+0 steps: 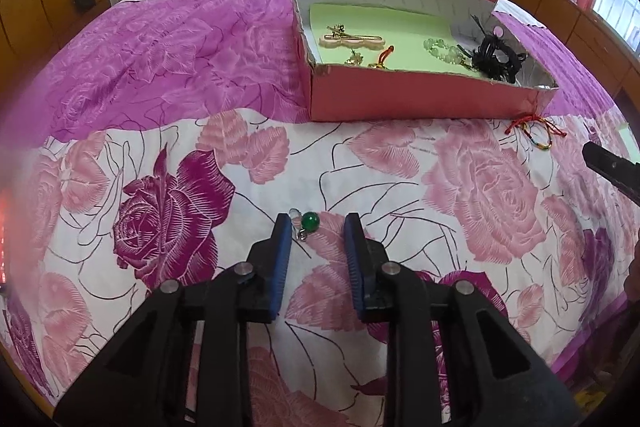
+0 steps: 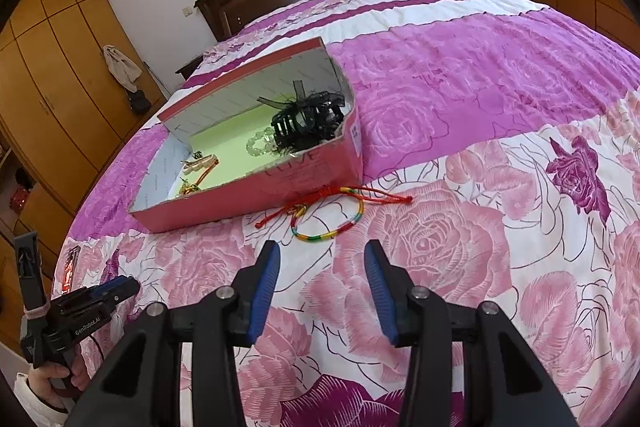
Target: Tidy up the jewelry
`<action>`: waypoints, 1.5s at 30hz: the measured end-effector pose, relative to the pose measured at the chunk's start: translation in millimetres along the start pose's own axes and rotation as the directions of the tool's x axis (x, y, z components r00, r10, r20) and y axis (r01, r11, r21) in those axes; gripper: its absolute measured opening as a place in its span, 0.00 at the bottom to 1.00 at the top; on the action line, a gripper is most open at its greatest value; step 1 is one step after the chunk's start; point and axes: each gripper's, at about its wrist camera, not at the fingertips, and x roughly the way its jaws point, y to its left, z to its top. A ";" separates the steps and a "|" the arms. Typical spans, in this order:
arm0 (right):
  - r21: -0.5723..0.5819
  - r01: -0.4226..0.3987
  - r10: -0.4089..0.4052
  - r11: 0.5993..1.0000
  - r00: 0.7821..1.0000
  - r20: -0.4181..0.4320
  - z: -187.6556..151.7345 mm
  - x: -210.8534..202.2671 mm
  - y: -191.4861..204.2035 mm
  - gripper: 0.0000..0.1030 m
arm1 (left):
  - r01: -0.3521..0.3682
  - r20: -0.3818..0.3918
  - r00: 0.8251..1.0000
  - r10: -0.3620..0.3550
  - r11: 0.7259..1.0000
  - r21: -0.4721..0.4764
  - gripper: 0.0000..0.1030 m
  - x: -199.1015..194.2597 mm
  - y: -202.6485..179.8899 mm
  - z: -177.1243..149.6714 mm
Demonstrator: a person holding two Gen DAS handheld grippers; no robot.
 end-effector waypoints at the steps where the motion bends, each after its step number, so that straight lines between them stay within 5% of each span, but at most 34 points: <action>1: 0.001 0.002 -0.002 1.000 1.000 -0.003 -0.3 1.0 -0.2 0.46 | 0.001 0.001 1.000 -0.001 1.000 0.003 0.16 0.6 -0.1 -0.1; 7: 0.002 0.009 -0.009 1.000 1.000 -0.018 -1.8 5.5 -1.7 0.46 | 0.018 0.004 1.000 -0.018 1.000 0.018 0.02 4.7 -2.0 -0.5; 30: -0.045 0.078 -0.081 0.996 0.994 -0.068 25.0 68.7 -13.7 0.48 | 0.019 0.009 1.000 -0.020 1.000 0.008 0.01 7.5 -4.1 0.9; 36: -0.101 0.082 -0.089 0.991 0.994 -0.066 18.6 69.1 -8.8 0.10 | 0.019 0.012 1.000 -0.019 1.000 0.006 0.01 5.3 -5.1 0.0; 45: -0.075 0.047 -0.051 0.996 0.997 -0.050 9.9 53.0 -9.7 0.06 | 0.047 0.047 0.998 -0.047 0.999 0.010 0.01 -12.3 -9.8 0.8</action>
